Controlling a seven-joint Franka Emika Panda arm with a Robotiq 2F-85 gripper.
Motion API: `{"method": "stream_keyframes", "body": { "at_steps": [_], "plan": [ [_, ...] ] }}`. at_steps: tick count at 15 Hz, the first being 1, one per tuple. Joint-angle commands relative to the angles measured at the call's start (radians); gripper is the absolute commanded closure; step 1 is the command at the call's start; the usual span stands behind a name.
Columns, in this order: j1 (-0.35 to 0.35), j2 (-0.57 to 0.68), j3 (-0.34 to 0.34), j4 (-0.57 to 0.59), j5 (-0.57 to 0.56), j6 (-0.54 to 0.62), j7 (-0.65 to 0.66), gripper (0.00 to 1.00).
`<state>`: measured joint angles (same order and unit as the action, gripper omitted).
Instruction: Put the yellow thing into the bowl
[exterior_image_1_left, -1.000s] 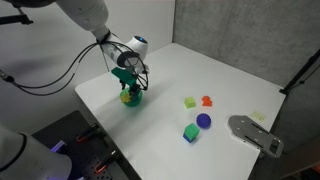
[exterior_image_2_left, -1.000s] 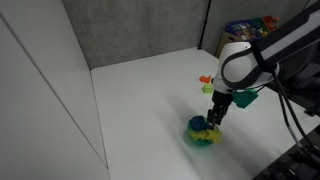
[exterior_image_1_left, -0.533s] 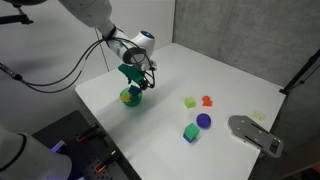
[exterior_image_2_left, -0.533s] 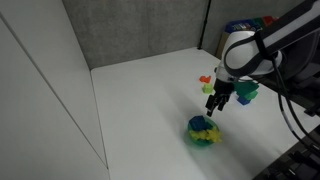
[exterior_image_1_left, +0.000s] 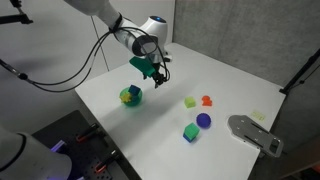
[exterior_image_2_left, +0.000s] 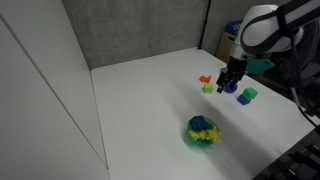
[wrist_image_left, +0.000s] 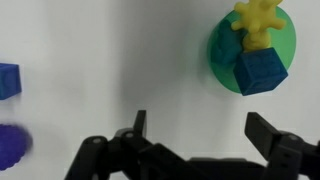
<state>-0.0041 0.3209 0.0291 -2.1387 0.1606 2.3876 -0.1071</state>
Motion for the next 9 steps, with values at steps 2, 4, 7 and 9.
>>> {"method": "stream_keyframes", "body": {
  "at_steps": [2, 4, 7, 9],
  "plan": [
    [0.003, -0.152, -0.054, -0.041, -0.119, -0.075, 0.104, 0.0],
    [0.0, -0.214, -0.068, -0.053, -0.16, -0.118, 0.14, 0.0],
    [-0.011, -0.311, -0.085, -0.061, -0.217, -0.221, 0.196, 0.0],
    [-0.024, -0.376, -0.093, -0.062, -0.244, -0.302, 0.226, 0.0]
  ]
}}
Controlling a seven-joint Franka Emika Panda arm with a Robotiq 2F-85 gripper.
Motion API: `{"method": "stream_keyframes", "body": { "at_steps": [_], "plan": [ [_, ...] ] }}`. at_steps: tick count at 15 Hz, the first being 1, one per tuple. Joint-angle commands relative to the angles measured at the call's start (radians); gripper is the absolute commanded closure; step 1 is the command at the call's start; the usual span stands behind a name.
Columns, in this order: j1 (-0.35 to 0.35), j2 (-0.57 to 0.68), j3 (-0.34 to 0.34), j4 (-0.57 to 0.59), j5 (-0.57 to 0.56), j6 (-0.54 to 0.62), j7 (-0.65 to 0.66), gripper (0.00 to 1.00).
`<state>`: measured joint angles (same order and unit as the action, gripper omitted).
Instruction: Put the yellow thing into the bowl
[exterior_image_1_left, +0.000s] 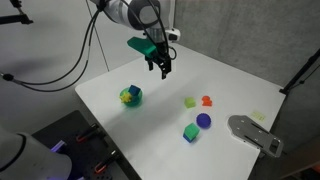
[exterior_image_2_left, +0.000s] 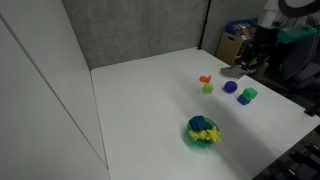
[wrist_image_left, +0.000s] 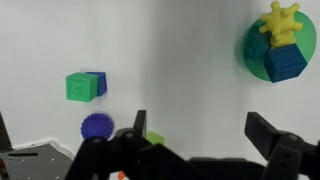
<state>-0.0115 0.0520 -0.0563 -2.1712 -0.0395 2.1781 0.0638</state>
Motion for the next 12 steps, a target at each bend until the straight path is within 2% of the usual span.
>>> {"method": "stream_keyframes", "body": {
  "at_steps": [1, 5, 7, 12],
  "plan": [
    [-0.026, -0.137, -0.011, -0.022, -0.031, -0.146, 0.048, 0.0],
    [-0.046, -0.239, -0.018, 0.0, 0.033, -0.327, -0.011, 0.0],
    [-0.051, -0.276, -0.018, 0.003, 0.037, -0.374, -0.009, 0.0],
    [-0.051, -0.284, -0.01, -0.001, 0.02, -0.37, 0.009, 0.0]
  ]
}}
